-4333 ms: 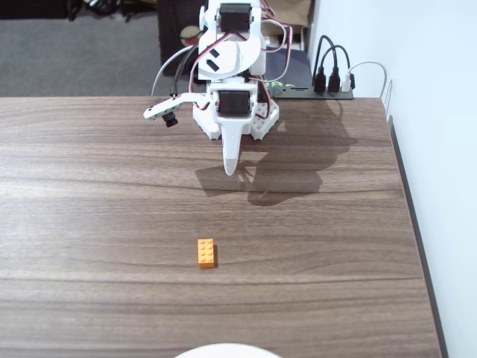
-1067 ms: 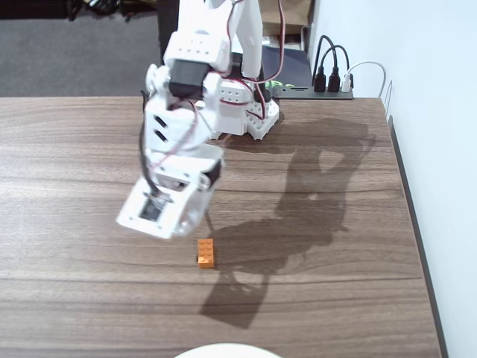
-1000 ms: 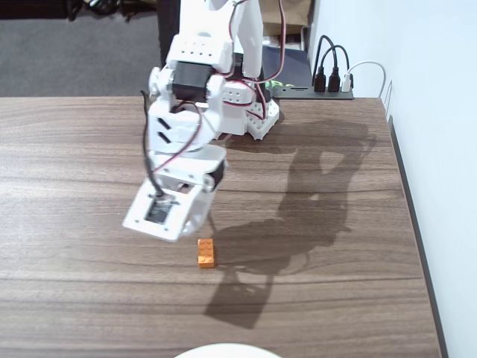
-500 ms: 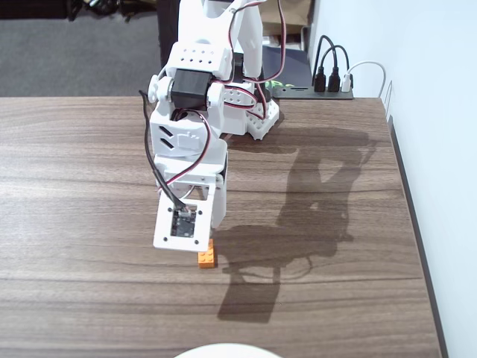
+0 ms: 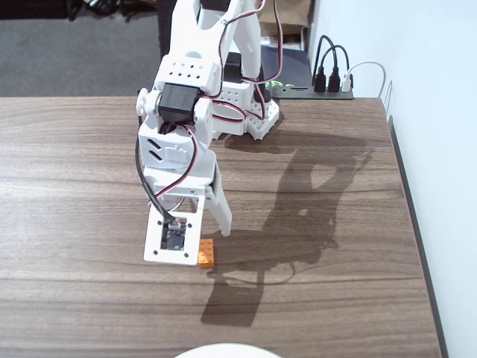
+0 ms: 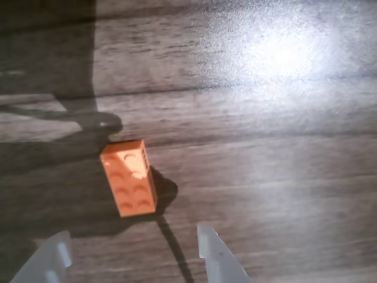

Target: Grasp a lego block and put it on the plate.

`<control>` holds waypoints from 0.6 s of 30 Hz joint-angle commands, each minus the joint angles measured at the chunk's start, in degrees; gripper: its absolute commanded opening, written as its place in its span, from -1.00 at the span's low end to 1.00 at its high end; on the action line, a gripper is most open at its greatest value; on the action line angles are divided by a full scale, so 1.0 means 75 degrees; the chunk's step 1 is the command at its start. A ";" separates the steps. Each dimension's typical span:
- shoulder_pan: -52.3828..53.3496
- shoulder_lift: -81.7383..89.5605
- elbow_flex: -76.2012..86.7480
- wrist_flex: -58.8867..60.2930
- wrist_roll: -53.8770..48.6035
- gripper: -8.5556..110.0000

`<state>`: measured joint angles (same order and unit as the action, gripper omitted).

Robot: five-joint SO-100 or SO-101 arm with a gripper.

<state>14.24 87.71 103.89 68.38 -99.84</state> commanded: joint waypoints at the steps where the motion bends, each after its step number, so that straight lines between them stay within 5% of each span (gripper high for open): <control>1: -0.0070 -0.0047 -0.0328 -0.0199 0.0000 -0.37; 18: -0.0352 -0.0797 -0.0563 -0.0680 0.0059 -0.47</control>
<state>12.39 81.47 102.74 63.98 -99.76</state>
